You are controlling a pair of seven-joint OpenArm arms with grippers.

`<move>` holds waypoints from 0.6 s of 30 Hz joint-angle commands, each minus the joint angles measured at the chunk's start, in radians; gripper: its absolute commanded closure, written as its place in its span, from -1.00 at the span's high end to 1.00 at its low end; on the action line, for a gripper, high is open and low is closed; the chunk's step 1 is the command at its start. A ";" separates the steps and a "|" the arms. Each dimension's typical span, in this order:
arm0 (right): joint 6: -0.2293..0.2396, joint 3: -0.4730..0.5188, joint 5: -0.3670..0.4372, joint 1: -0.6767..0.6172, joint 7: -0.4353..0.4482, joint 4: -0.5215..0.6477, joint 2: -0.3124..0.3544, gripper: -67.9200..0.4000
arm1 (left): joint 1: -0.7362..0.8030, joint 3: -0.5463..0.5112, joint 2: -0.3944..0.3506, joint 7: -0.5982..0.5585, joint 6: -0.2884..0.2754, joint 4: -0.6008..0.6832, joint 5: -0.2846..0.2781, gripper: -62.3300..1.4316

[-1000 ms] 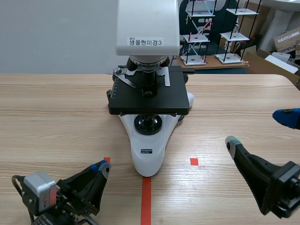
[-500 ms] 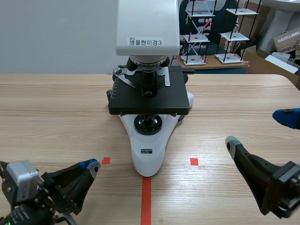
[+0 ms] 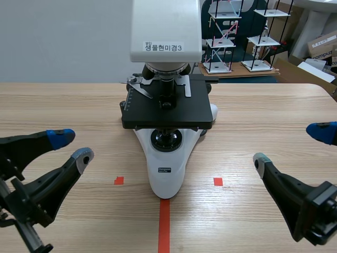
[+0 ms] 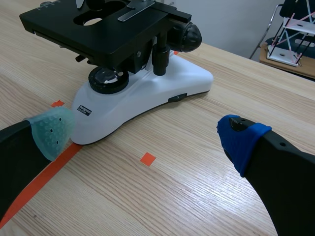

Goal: Return to the home posture

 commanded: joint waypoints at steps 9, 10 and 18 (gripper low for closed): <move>0.000 0.012 0.011 0.011 0.018 0.011 0.013 0.89 | 0.107 -0.047 -0.087 -0.005 0.010 0.016 -0.131 1.00; 0.000 0.012 0.011 0.011 0.018 0.011 0.013 0.89 | 0.119 -0.054 -0.093 -0.007 0.010 0.016 -0.134 1.00; 0.000 0.012 0.011 0.011 0.018 0.011 0.013 0.89 | 0.171 -0.108 -0.114 -0.009 0.013 0.055 -0.179 1.00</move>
